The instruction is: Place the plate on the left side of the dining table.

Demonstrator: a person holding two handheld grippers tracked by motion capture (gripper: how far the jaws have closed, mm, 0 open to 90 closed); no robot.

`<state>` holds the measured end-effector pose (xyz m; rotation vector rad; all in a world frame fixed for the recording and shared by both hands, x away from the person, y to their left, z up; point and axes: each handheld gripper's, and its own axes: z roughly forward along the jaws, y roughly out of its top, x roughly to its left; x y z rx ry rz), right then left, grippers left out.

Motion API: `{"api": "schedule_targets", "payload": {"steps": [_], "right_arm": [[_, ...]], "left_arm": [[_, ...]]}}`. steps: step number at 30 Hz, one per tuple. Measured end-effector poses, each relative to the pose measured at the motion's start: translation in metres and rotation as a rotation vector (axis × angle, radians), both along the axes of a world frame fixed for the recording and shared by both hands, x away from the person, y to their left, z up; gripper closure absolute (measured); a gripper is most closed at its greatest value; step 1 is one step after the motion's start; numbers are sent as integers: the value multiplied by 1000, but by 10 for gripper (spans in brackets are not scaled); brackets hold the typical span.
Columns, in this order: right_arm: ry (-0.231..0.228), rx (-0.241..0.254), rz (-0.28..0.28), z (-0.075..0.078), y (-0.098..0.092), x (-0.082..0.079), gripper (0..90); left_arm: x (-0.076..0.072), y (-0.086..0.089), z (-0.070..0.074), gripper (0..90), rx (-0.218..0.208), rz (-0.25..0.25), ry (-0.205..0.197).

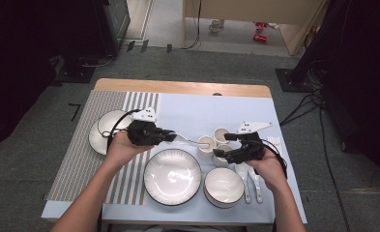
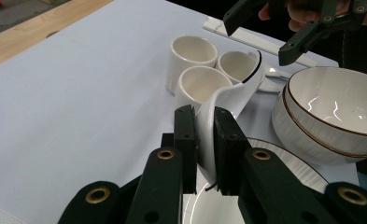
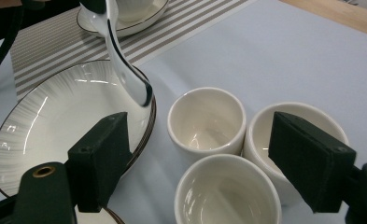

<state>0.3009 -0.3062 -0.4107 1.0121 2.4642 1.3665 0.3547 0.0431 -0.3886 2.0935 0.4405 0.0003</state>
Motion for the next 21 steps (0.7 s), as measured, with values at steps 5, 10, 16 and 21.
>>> {"api": "schedule_targets", "payload": {"steps": [5,10,16,21], "right_arm": [[5,-12,-7,-3,-7,-2,200],[1,-8,-15,-3,-12,-6,200],[-1,-17,-25,-6,-21,-10,200],[2,-20,-33,-8,-26,-13,200]], "left_arm": [[3,9,2,829,-12,15,1],[5,17,3,829,-21,37,-2],[8,29,3,829,-27,61,3],[11,37,4,829,-30,80,12]]}}
